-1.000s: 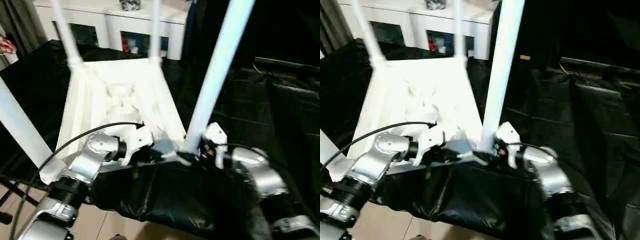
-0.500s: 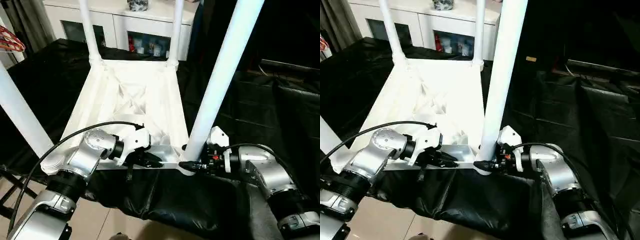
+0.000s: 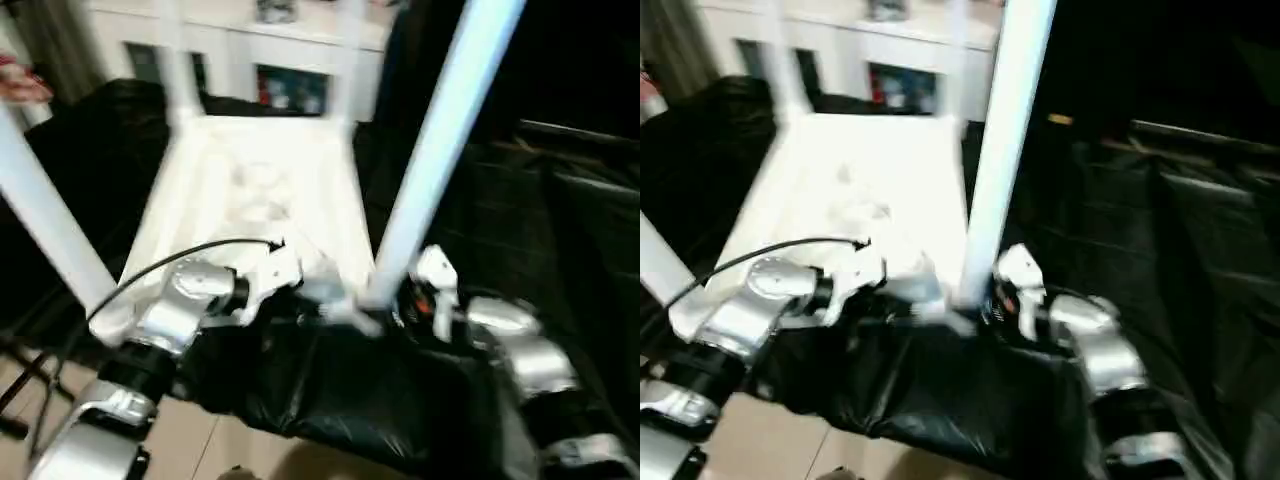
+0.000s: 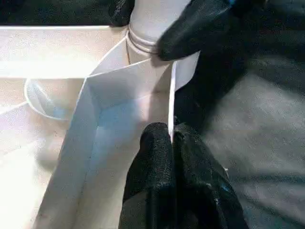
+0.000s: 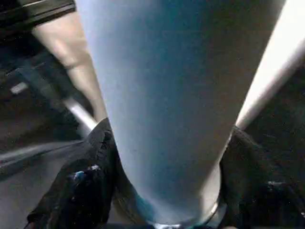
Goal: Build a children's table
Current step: Rotate leg to tighten
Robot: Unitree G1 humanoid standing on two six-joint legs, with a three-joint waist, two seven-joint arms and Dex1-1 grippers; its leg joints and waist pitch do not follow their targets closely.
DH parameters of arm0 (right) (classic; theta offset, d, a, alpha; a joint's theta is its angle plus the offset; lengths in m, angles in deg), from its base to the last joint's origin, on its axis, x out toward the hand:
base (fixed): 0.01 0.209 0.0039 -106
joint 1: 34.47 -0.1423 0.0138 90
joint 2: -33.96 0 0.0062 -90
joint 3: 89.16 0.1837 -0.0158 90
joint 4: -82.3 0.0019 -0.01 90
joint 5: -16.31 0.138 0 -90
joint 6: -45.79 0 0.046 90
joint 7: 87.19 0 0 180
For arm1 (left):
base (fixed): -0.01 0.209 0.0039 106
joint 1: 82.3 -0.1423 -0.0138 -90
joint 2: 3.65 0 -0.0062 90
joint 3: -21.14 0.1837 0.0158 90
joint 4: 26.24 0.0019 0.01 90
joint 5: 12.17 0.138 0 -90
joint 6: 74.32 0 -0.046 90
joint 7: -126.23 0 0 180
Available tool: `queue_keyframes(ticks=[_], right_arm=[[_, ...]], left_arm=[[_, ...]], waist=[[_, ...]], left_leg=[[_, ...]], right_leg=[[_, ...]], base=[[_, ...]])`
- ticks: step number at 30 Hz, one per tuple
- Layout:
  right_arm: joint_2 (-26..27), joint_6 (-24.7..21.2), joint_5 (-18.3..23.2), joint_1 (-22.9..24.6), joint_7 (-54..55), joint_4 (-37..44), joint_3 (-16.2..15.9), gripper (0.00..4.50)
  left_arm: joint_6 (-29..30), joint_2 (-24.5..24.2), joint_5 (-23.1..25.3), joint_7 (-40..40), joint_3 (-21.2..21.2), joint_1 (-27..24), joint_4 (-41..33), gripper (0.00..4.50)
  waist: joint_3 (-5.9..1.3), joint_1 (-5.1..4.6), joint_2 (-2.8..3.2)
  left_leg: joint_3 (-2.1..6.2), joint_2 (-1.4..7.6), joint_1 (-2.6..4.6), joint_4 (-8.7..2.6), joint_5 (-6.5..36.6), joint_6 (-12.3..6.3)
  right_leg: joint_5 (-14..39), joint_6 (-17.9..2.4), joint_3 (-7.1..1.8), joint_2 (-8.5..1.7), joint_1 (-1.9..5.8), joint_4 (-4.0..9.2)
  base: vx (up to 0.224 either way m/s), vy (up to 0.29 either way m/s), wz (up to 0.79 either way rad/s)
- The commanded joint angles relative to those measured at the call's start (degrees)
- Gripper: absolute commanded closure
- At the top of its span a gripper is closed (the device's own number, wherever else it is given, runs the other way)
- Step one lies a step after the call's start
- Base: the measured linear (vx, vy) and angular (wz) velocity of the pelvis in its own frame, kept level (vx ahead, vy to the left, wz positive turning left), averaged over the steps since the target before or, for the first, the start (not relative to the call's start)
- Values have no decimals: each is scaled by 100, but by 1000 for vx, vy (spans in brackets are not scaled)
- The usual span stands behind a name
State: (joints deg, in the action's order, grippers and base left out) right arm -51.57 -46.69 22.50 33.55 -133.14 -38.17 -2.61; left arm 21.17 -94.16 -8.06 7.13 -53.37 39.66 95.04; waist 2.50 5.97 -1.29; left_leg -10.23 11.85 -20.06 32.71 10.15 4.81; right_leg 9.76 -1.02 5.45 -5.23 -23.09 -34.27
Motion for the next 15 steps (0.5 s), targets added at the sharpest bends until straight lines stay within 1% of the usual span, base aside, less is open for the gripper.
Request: queue_keyframes(ticks=[1,3,5,6,7,8,9,10,11,12,13,14,15], right_arm=[[339,45,-113,11,298,-58,-272,188],[879,-11,-109,-25,1342,-289,14,189],[1009,-100,-127,-78,1673,-420,99,189],[1164,-136,-213,-141,2040,-574,127,189],[1170,-127,-225,-141,2051,-576,118,189],[1240,-7,-362,-142,2161,-602,6,189],[1320,131,-429,-132,2182,-611,-86,189],[1321,133,-430,-132,2182,-611,-87,154],[1345,168,-443,-129,2190,-611,-104,133],[1394,137,-344,-118,2084,-563,-63,119],[1395,126,-317,-108,2030,-524,-58,119],[1363,138,-340,-105,1989,-475,-66,113],[1321,138,-363,-103,1940,-460,-88,90]], left_arm=[[75,327,-45,-563,-57,88,-206,450],[258,700,167,-1256,11,63,-312,450],[294,801,242,-1399,64,63,-326,450],[356,971,300,-1579,113,72,-341,450],[359,979,303,-1586,117,73,-341,450],[376,1078,340,-1664,165,87,-344,450],[358,1149,385,-1707,227,93,-339,450],[358,1150,386,-1707,228,92,-339,450],[353,1164,401,-1710,248,89,-339,450],[380,1171,378,-1684,268,66,-365,450],[391,1155,371,-1657,279,51,-389,450],[411,1115,361,-1593,279,19,-447,450],[406,1086,335,-1528,272,4,-474,450]], waist=[[-342,12,-36],[-348,-18,-38],[-346,-32,-27],[-342,-57,-45],[-337,-61,-30],[-332,-64,-23],[-332,-64,-6],[-330,-65,-10],[-334,-69,-16],[-329,-66,6],[-333,-68,17],[-332,-72,14],[-338,-72,30]], left_leg=[[39,155,1,-386,1252,-54],[33,148,-9,-380,1099,-109],[31,147,-3,-380,1058,-113],[28,138,-13,-380,1073,-127],[27,138,-12,-381,1087,-125],[29,136,-9,-387,1139,-122],[26,134,1,-386,1237,-114],[27,133,1,-388,1254,-115],[27,129,-1,-388,1267,-124],[29,128,-3,-392,1298,-135],[32,130,-5,-391,1296,-140],[32,134,-6,-394,1304,-143],[36,140,-1,-394,1308,-140]], right_leg=[[1516,-947,-303,-356,296,399],[1375,-989,-302,-358,299,391],[1330,-991,-302,-349,296,393],[1326,-982,-298,-340,305,398],[1350,-976,-301,-345,298,400],[1431,-957,-296,-345,295,413],[1561,-891,-300,-351,288,440],[1568,-878,-302,-346,284,446],[1551,-870,-300,-338,289,440],[1557,-859,-301,-338,290,443],[1511,-860,-302,-337,292,441],[1484,-868,-302,-334,291,441],[1404,-895,-301,-332,294,430]], base=[[0,0,0],[0,0,0],[0,0,0],[0,0,0],[0,0,0],[0,0,0],[0,0,0],[0,0,0],[0,0,0],[0,0,0],[0,0,0],[0,0,0],[0,0,0]])
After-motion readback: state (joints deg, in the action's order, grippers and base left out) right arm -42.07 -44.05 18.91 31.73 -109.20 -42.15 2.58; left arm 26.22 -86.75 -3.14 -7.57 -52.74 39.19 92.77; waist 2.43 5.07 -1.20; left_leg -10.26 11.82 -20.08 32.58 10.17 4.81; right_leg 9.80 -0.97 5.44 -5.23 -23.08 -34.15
